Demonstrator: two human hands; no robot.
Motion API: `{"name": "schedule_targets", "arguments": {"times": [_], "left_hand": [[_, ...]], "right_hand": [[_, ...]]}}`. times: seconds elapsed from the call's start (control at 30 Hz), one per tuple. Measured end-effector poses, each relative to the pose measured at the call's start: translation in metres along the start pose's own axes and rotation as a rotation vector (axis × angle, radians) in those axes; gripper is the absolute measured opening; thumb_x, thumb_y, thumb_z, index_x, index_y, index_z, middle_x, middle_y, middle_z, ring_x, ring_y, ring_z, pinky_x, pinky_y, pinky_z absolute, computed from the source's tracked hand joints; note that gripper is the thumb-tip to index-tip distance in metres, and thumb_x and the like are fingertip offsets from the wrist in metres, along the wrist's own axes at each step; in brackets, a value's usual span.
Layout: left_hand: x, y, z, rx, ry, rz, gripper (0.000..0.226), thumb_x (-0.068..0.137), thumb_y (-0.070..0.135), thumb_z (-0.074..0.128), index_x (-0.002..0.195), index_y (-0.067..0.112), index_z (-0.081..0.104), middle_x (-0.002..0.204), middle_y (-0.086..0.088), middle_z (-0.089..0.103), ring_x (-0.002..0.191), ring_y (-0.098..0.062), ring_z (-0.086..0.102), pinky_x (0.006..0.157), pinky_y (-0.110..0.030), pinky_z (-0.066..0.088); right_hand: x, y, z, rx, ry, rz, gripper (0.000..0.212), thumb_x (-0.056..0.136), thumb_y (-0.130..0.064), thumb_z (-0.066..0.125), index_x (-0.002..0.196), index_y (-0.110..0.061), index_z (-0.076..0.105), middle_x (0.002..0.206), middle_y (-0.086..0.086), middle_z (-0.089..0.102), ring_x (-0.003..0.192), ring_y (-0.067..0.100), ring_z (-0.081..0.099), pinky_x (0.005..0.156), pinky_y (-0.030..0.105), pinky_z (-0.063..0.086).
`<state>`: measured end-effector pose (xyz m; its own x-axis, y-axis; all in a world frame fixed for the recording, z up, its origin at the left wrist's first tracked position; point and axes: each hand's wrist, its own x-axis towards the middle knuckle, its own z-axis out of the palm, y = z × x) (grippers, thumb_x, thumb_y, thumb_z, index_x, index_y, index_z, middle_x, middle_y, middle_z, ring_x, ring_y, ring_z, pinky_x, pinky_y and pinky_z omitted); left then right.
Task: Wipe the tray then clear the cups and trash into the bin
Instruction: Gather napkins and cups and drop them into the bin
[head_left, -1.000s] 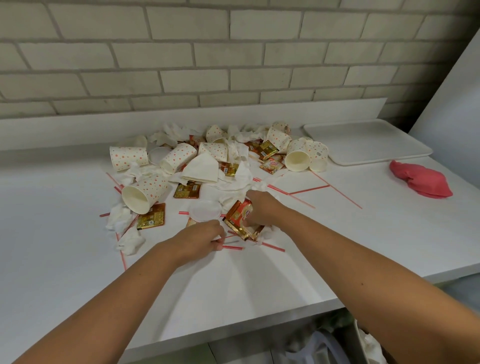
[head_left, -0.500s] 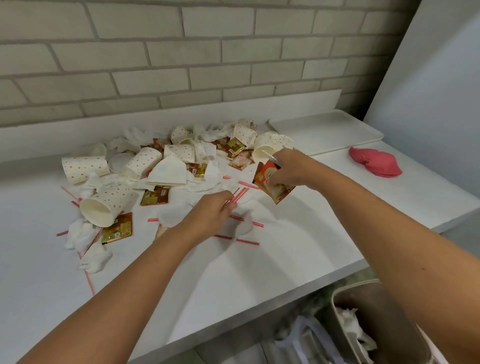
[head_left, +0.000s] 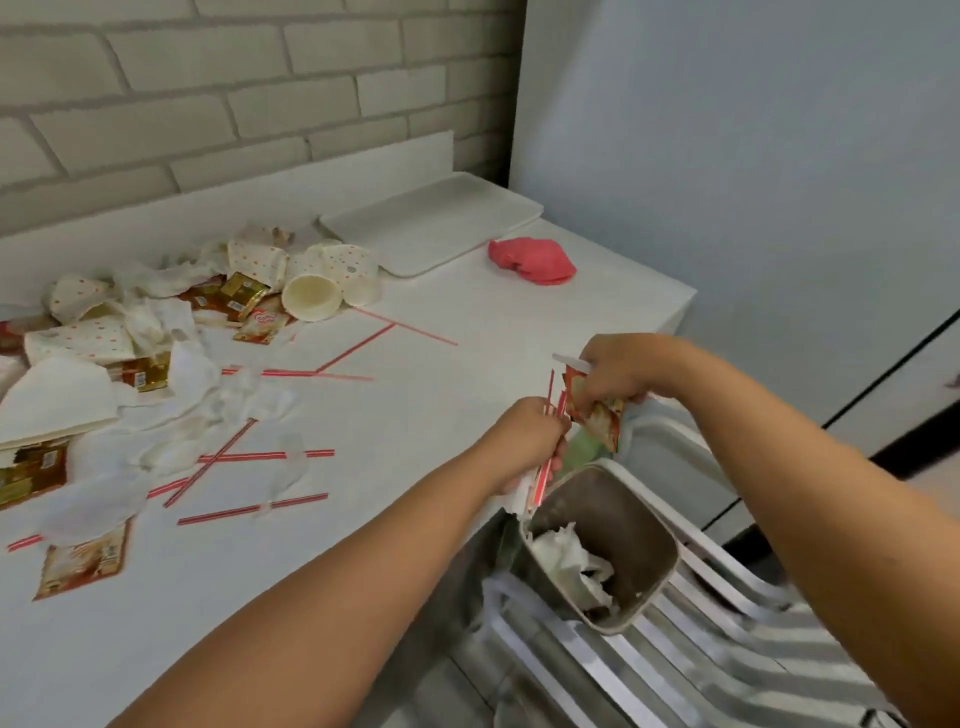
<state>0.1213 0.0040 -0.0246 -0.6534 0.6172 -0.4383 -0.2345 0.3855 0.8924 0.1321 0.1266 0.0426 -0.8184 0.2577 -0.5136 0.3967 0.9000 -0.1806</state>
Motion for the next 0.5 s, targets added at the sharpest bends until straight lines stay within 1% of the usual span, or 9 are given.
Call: {"name": "schedule_targets", "arguments": {"times": [0.07,0.1,0.17,0.27,0.3,0.37,0.43,0.47,0.5], "left_hand": [[0.017,-0.017,0.030,-0.017,-0.050,-0.090,0.015,0.095,0.005,0.036,0.089,0.013,0.047,0.060,-0.004,0.043,0.048,-0.013,0.041,0.042,-0.021,0.037],[0.024,-0.028,0.041,-0.056,-0.069,-0.166,0.014,0.094,0.004,0.036,0.090,0.012,0.047,0.059,-0.003,0.042,0.047,-0.012,0.040,0.041,-0.020,0.037],[0.039,-0.049,0.062,-0.126,-0.100,-0.330,0.016,0.094,0.002,0.036,0.082,0.008,0.045,0.057,-0.004,0.040,0.045,-0.012,0.039,0.037,-0.018,0.036],[0.058,-0.075,0.076,-0.207,-0.085,-0.506,0.023,0.095,0.002,0.036,0.074,0.006,0.043,0.057,-0.006,0.039,0.047,-0.014,0.038,0.039,-0.019,0.037],[0.063,-0.080,0.080,-0.219,-0.076,-0.550,0.025,0.096,0.004,0.036,0.072,0.005,0.043,0.058,-0.007,0.039,0.048,-0.016,0.038,0.040,-0.021,0.037],[0.073,-0.089,0.087,-0.254,-0.067,-0.604,0.029,0.098,0.010,0.037,0.071,0.006,0.046,0.062,-0.008,0.045,0.052,-0.018,0.043,0.045,-0.024,0.041],[0.080,-0.090,0.092,-0.337,-0.056,-0.640,0.029,0.100,0.020,0.039,0.077,0.007,0.052,0.072,-0.009,0.054,0.063,-0.020,0.052,0.057,-0.029,0.046],[0.080,-0.087,0.093,-0.358,-0.047,-0.643,0.028,0.099,0.026,0.041,0.083,0.006,0.053,0.078,-0.011,0.057,0.069,-0.022,0.055,0.064,-0.032,0.047],[0.083,-0.087,0.094,-0.380,-0.027,-0.657,0.028,0.098,0.031,0.043,0.093,0.005,0.053,0.088,-0.014,0.058,0.078,-0.026,0.057,0.075,-0.037,0.048]], "right_hand": [[0.006,0.030,0.021,0.015,-0.061,0.070,0.016,0.077,-0.020,0.066,0.084,-0.008,0.059,0.067,0.004,0.052,0.052,0.015,0.043,0.046,0.021,0.034],[0.011,0.043,0.034,0.039,-0.091,0.107,0.014,0.079,-0.020,0.065,0.080,-0.009,0.057,0.066,0.003,0.051,0.052,0.014,0.042,0.046,0.021,0.034],[0.020,0.070,0.060,0.117,-0.134,0.193,0.015,0.081,-0.018,0.062,0.070,-0.012,0.053,0.066,0.004,0.050,0.052,0.013,0.041,0.047,0.019,0.035],[0.038,0.100,0.098,0.225,-0.141,0.310,0.019,0.081,-0.015,0.063,0.067,-0.009,0.051,0.062,0.005,0.051,0.050,0.015,0.044,0.046,0.021,0.038],[0.043,0.107,0.108,0.264,-0.146,0.333,0.018,0.081,-0.015,0.064,0.070,-0.008,0.051,0.063,0.006,0.053,0.050,0.016,0.045,0.047,0.022,0.039],[0.051,0.115,0.122,0.302,-0.185,0.357,0.017,0.083,-0.022,0.065,0.088,-0.008,0.056,0.081,0.009,0.059,0.062,0.018,0.052,0.056,0.024,0.044],[0.059,0.121,0.133,0.337,-0.186,0.384,0.036,0.087,-0.035,0.061,0.110,-0.009,0.055,0.093,0.010,0.056,0.077,0.021,0.053,0.068,0.027,0.045],[0.062,0.124,0.137,0.368,-0.173,0.402,0.040,0.089,-0.037,0.058,0.114,-0.006,0.052,0.092,0.010,0.056,0.075,0.021,0.053,0.066,0.027,0.045],[0.067,0.126,0.140,0.402,-0.163,0.414,0.043,0.091,-0.033,0.055,0.118,-0.001,0.048,0.086,0.011,0.056,0.067,0.021,0.051,0.060,0.026,0.043]]}}
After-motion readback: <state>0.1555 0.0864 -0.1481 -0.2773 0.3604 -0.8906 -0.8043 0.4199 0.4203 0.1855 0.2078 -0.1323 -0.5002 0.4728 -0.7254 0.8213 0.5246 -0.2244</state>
